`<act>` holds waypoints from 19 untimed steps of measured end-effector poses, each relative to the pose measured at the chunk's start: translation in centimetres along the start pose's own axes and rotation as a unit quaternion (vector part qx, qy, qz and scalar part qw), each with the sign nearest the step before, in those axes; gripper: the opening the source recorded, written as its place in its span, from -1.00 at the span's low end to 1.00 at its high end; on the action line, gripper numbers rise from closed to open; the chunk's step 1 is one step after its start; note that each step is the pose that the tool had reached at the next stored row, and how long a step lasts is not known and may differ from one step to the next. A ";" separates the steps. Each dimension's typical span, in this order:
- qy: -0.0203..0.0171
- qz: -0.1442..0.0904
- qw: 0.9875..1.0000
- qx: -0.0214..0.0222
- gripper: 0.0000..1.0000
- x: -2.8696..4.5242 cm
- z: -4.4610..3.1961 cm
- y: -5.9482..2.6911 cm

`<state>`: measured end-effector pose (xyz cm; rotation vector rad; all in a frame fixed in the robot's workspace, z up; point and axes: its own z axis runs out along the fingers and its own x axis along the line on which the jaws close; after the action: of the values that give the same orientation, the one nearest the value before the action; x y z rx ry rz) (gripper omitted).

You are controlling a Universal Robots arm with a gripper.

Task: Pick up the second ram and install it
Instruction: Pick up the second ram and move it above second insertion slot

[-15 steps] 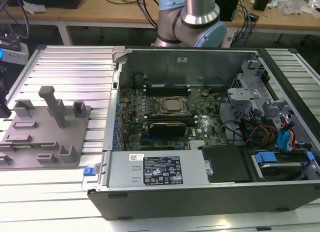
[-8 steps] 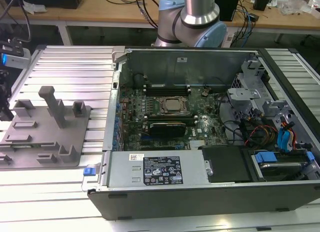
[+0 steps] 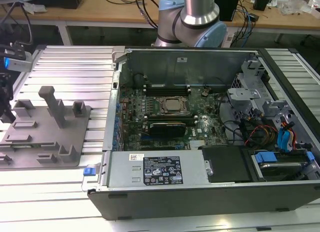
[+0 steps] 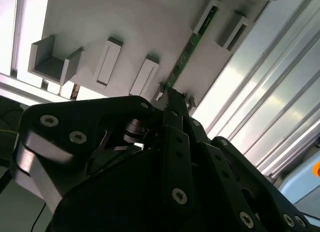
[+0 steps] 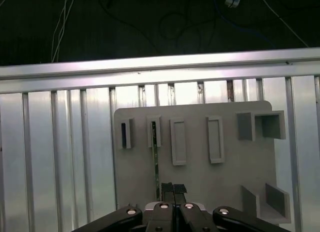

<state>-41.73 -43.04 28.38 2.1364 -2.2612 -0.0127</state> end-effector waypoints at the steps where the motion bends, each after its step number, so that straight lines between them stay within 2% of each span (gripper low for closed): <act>1: 0.000 0.000 1.000 0.000 -0.84 -0.01 0.17 0.00; 5: 0.000 0.000 1.000 0.000 -0.84 -0.01 0.76 -0.02; 10: 0.000 0.000 1.000 0.000 -0.84 -0.04 2.02 -0.05; 19: 0.000 0.000 1.000 0.000 -0.84 -0.05 3.08 -0.08</act>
<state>-41.73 -43.04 25.30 2.1362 -2.2611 -0.0126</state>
